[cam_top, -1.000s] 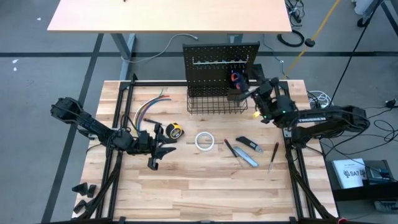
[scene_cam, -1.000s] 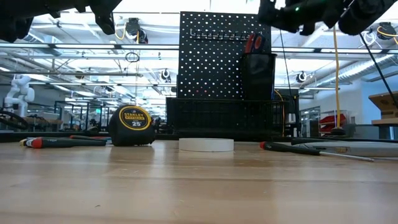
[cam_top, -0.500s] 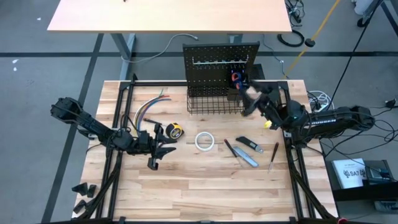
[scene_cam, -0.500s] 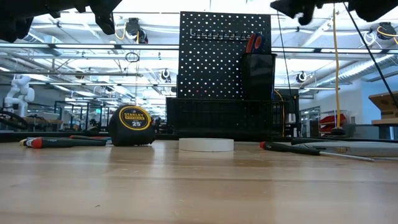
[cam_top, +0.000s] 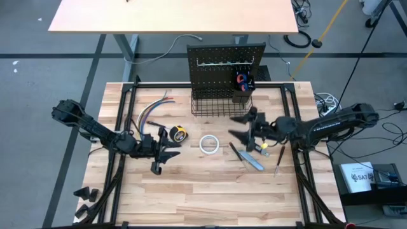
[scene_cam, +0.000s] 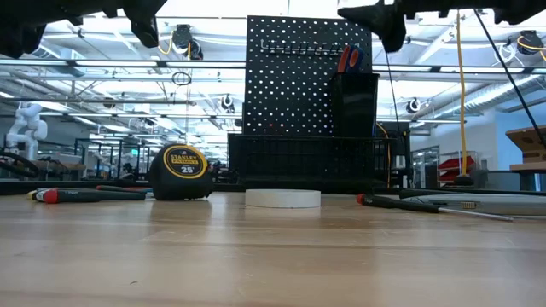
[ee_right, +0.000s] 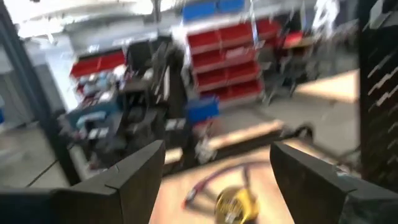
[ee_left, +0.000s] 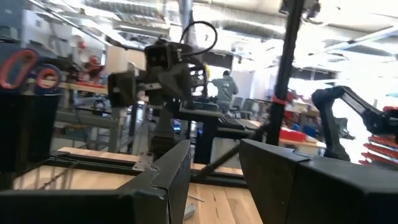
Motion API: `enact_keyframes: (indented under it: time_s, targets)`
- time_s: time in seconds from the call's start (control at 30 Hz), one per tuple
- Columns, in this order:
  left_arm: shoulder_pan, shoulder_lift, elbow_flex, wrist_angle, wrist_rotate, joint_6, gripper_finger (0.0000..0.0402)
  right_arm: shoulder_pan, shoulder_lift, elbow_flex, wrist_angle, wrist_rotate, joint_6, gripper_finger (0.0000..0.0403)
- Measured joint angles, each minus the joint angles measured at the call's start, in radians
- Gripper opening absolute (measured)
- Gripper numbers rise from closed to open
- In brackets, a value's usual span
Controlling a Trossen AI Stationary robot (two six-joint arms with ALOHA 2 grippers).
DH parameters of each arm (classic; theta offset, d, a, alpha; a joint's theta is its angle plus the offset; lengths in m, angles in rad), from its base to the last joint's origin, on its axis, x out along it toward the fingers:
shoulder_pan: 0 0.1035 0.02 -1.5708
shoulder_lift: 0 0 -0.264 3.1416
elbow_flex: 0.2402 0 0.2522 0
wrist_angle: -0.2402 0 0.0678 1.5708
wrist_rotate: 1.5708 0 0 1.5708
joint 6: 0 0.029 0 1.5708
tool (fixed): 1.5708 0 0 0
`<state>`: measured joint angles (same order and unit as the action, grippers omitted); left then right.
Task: Hang tools onto peg board
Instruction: Put the silver cutter into the black wire basket on the peg board
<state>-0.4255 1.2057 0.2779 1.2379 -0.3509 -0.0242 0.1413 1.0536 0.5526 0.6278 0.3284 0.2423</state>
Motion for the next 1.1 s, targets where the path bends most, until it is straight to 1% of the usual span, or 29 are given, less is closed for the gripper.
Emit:
enact_keyframes:
  time_s: [0.13, 0.23, 0.33, 0.47, 0.53, 0.6, 0.7, 0.87, 0.93, 1.1]
  targets:
    - [0.000, 0.000, 0.000, -0.043, 0.048, 0.004, 0.0143, 0.065, 0.045, 0.000, -0.059, -0.003, 0.062, 0.0281]
    - [0.000, 0.000, 0.026, -0.150, 0.050, 0.004, 0.0143, 0.108, 0.087, 0.000, -0.077, -0.017, 0.094, 0.0281]
    - [0.000, 0.000, 0.091, -0.318, 0.039, -0.001, 0.0143, 0.144, 0.132, 0.000, -0.091, -0.020, 0.121, 0.0281]
    - [0.000, 0.005, 0.204, -0.603, -0.007, -0.048, 0.0143, 0.182, 0.188, 0.000, -0.104, -0.020, 0.139, 0.0281]
    - [0.000, 0.021, 0.252, -0.731, -0.031, -0.073, 0.0143, 0.198, 0.214, 0.000, -0.115, -0.019, 0.139, 0.0281]
    - [0.000, 0.049, 0.282, -0.820, -0.053, -0.095, 0.0143, 0.210, 0.245, 0.000, -0.119, -0.018, 0.140, 0.0281]
    - [0.000, 0.104, 0.310, -0.858, -0.103, -0.100, 0.0143, 0.222, 0.293, 0.000, -0.126, 0.010, 0.151, 0.0281]
    - [0.026, 0.181, 0.347, -0.857, -0.209, -0.117, 0.0143, 0.220, 0.335, 0.000, -0.208, 0.088, 0.270, 0.0281]
    - [0.042, 0.203, 0.367, -0.855, -0.205, -0.127, 0.0143, 0.218, 0.333, 0.000, -0.278, 0.101, 0.323, 0.0281]
    - [0.048, 0.251, 0.428, -0.902, -0.111, -0.101, 0.0143, 0.216, 0.308, 0.000, -0.411, 0.086, 0.424, 0.0281]
